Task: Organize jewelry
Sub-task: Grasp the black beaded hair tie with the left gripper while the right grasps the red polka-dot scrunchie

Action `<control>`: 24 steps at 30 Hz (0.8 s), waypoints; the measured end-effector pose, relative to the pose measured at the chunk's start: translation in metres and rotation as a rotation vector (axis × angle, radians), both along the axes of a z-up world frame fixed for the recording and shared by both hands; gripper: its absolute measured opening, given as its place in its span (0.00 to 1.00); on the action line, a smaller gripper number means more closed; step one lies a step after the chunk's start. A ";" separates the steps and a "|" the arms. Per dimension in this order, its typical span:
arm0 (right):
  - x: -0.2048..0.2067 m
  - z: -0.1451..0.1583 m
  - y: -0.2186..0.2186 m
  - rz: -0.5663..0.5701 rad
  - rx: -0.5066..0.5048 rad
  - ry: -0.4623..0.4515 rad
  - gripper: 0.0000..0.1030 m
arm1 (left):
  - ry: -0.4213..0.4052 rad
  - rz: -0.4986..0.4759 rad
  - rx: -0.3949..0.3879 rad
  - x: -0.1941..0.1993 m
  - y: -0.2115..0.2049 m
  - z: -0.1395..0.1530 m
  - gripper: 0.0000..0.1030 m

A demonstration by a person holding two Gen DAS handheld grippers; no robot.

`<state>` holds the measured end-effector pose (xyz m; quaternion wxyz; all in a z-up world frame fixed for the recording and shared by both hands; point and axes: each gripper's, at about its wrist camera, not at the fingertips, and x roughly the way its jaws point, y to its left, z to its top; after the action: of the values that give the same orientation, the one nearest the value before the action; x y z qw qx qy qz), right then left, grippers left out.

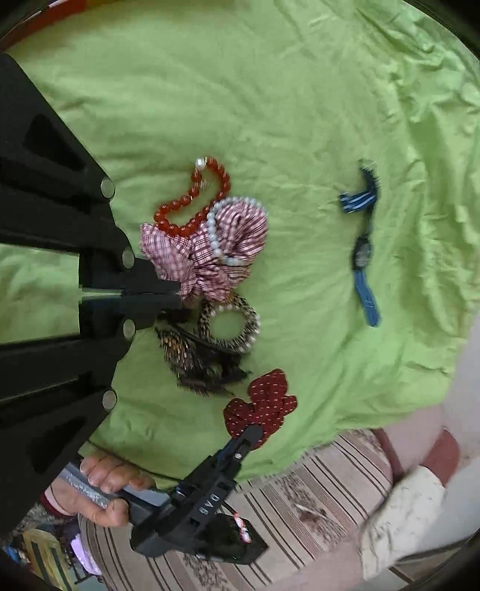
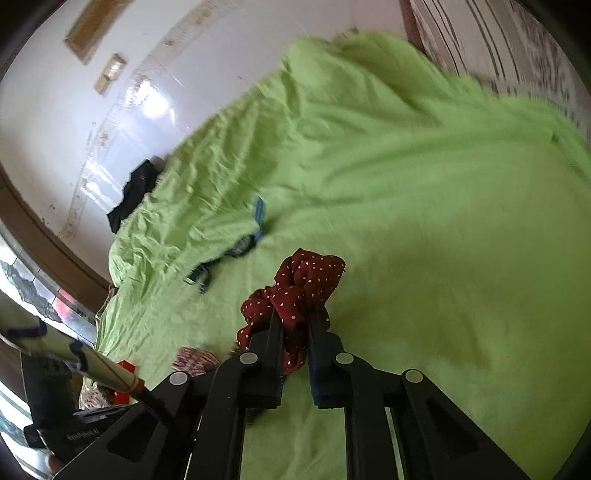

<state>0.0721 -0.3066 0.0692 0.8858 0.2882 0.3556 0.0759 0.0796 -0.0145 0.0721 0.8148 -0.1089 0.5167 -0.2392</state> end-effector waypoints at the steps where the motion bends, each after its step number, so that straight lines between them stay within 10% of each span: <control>1: -0.005 0.007 0.002 -0.001 -0.016 -0.018 0.11 | -0.012 0.007 -0.019 -0.006 0.007 0.008 0.00; 10: -0.058 0.046 0.032 0.007 -0.042 -0.080 0.11 | -0.021 0.011 -0.059 -0.033 0.036 0.035 0.02; 14: -0.071 0.036 0.036 0.008 -0.033 -0.046 0.11 | 0.010 -0.003 -0.037 -0.030 0.013 0.008 0.37; 22: -0.062 0.019 0.031 0.024 -0.023 -0.012 0.12 | 0.016 -0.056 0.047 -0.018 -0.039 -0.032 0.37; 24: -0.059 0.018 0.033 0.033 -0.045 -0.009 0.12 | 0.031 -0.049 0.048 -0.016 -0.040 -0.037 0.11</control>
<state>0.0131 -0.2732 0.0873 0.8924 0.2619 0.3579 0.0836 0.0641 -0.0546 0.0356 0.8030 -0.0803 0.5373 -0.2451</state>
